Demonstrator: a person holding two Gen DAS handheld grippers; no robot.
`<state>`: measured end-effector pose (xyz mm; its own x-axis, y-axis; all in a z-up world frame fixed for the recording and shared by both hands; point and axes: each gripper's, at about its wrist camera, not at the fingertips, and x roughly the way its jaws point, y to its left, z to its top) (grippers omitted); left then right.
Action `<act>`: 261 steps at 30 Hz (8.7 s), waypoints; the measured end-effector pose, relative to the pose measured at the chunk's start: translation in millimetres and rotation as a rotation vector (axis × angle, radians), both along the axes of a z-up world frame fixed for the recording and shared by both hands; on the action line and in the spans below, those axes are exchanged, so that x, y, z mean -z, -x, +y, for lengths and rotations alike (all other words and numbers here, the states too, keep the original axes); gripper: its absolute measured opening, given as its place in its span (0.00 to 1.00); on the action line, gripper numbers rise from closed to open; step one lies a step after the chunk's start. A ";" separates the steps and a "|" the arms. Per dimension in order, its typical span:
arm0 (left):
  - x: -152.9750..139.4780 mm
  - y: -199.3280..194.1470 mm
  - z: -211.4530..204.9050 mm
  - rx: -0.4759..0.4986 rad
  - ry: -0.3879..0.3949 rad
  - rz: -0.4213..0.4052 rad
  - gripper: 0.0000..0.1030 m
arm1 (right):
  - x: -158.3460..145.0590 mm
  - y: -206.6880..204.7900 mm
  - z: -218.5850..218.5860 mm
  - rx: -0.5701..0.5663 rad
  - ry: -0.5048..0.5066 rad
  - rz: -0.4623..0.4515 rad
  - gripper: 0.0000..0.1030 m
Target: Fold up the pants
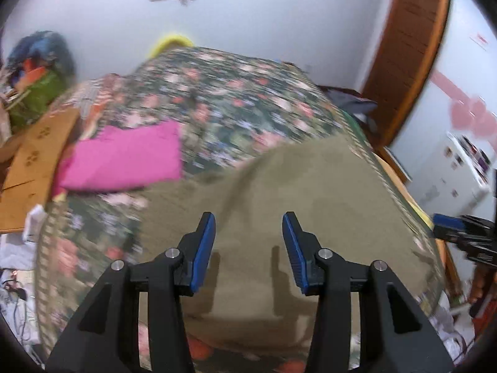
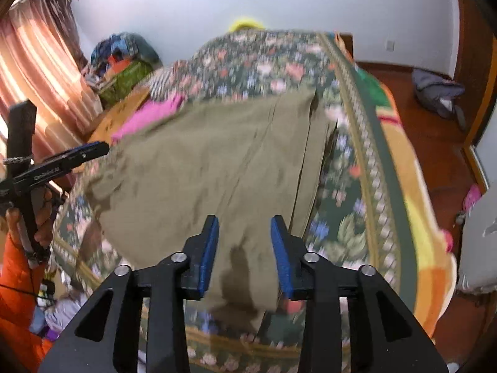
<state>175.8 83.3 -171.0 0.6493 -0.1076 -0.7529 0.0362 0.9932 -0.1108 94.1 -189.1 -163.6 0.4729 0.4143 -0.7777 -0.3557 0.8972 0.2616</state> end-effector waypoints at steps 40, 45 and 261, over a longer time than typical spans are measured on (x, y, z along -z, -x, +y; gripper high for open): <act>103.1 -119.0 90.3 -0.077 0.162 0.270 0.52 | 81.4 -228.5 17.8 -0.020 0.032 0.121 0.23; 89.0 -110.2 85.3 -0.069 0.112 0.214 0.49 | 70.8 -217.0 29.3 -0.028 0.061 0.040 0.10; -61.4 28.0 -67.3 0.102 -0.011 -0.205 0.29 | 41.3 -4.4 68.8 -0.128 -0.027 0.063 0.51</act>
